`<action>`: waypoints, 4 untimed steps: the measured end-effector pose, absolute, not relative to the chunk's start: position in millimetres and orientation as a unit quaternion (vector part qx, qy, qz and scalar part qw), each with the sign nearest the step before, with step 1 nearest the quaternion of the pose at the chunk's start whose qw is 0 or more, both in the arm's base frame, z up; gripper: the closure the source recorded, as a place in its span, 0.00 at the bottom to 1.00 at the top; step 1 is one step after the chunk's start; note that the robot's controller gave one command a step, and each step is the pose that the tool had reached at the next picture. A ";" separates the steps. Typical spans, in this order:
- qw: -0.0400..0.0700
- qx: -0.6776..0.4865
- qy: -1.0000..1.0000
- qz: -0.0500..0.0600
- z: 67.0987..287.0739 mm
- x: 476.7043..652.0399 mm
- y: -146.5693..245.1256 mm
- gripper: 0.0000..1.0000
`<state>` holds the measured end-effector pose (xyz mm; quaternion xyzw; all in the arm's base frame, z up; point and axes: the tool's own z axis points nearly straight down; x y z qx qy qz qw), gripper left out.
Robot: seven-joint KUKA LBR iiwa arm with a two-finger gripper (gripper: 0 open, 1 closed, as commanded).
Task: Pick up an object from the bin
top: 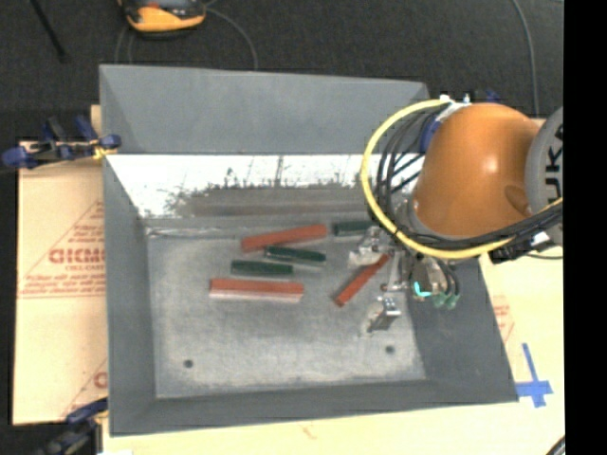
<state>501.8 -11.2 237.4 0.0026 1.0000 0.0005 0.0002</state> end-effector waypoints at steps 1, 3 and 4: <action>0.002 0.003 1.000 0.000 238.5 502.8 -11.3 0.00; 0.003 0.085 0.996 0.002 80.6 549.8 105.1 0.00; 0.005 0.065 0.998 0.002 77.7 553.8 110.4 0.00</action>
Offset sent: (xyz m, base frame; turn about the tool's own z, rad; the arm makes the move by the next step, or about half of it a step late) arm 0.0710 0.1222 -0.1674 0.0844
